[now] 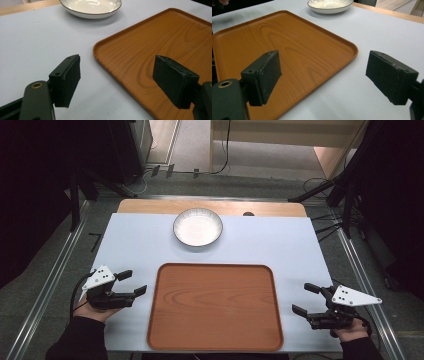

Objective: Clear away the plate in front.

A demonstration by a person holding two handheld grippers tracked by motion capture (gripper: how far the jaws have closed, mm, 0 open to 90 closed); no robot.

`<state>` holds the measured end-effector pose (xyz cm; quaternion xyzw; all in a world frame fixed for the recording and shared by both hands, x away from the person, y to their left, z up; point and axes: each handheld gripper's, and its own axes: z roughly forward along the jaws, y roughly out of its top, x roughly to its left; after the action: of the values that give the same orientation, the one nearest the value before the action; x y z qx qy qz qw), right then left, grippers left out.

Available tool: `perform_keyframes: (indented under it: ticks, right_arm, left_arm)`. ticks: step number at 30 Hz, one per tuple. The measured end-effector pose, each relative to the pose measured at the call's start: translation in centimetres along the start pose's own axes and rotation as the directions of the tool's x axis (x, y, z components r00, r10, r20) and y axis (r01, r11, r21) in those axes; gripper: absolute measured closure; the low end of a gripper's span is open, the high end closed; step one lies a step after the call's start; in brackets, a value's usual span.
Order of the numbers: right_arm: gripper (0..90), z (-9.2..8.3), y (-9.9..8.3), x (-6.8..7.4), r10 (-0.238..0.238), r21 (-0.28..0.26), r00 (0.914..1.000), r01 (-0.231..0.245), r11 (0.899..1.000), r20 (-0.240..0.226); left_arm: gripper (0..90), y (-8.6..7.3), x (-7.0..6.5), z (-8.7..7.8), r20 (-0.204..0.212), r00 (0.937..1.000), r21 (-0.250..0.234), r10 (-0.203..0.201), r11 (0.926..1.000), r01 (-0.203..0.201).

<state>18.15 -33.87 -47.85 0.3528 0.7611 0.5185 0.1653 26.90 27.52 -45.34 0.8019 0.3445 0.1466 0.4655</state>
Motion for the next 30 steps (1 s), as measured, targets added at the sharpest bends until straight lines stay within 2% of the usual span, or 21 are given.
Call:
perform_keyframes:
  ticks: [5, 9, 10, 11, 14, 16, 23, 25, 30]
  right_arm:
    - [13.7, -0.08, 0.04, 0.04, -0.017, -0.025, 0.9998, 0.017, 1.0, 0.004]
    - [13.6, -0.07, 0.04, 0.09, -0.026, -0.023, 0.9996, 0.026, 0.999, 0.007]
    - [13.6, -0.05, 0.04, 0.08, -0.024, -0.021, 0.9997, 0.024, 0.999, 0.005]
    - [13.6, -0.05, 0.04, 0.08, -0.024, -0.021, 0.9997, 0.024, 0.999, 0.005]
    - [13.6, -0.19, 0.08, 0.1, -0.009, -0.022, 0.9999, 0.009, 1.0, 0.011]
    - [13.6, -0.23, 0.07, 0.08, -0.013, -0.015, 0.9998, 0.014, 1.0, 0.014]
    - [13.7, -0.19, 0.04, 0.03, -0.013, -0.014, 0.9998, 0.013, 1.0, 0.012]
    - [13.7, -0.18, 0.04, 0.02, -0.013, -0.013, 0.9998, 0.014, 1.0, 0.013]
    - [13.7, -0.16, 0.01, 0.02, -0.015, -0.009, 0.9998, 0.015, 1.0, 0.012]
  left_arm:
    - [23.1, 0.02, 0.21, 0.06, -0.009, 0.9999, 0.011, -0.012, 0.9999, 0.013]
    - [25.3, 0.0, 0.31, -0.01, -0.006, 0.9999, 0.005, -0.009, 0.9999, 0.009]
    - [24.9, -0.02, 0.39, 0.04, -0.012, 0.9996, 0.019, -0.025, 0.9995, 0.026]
    - [24.9, -0.02, 0.39, 0.04, -0.012, 0.9996, 0.019, -0.025, 0.9995, 0.026]
    - [26.2, -0.09, 0.63, 0.18, 0.011, 0.9985, 0.048, -0.053, 0.9974, 0.053]
    - [26.1, -0.05, 0.71, 0.17, 0.009, 0.9979, 0.045, -0.064, 0.9969, 0.064]
    - [24.3, -0.04, 0.58, 0.2, 0.015, 0.9984, 0.04, -0.054, 0.9978, 0.053]
    - [24.1, -0.08, 0.49, 0.25, 0.017, 0.9994, 0.039, -0.031, 0.9988, 0.03]
    - [21.4, -0.09, 0.37, 0.33, 0.025, 0.9994, 0.029, -0.022, 0.9994, 0.021]
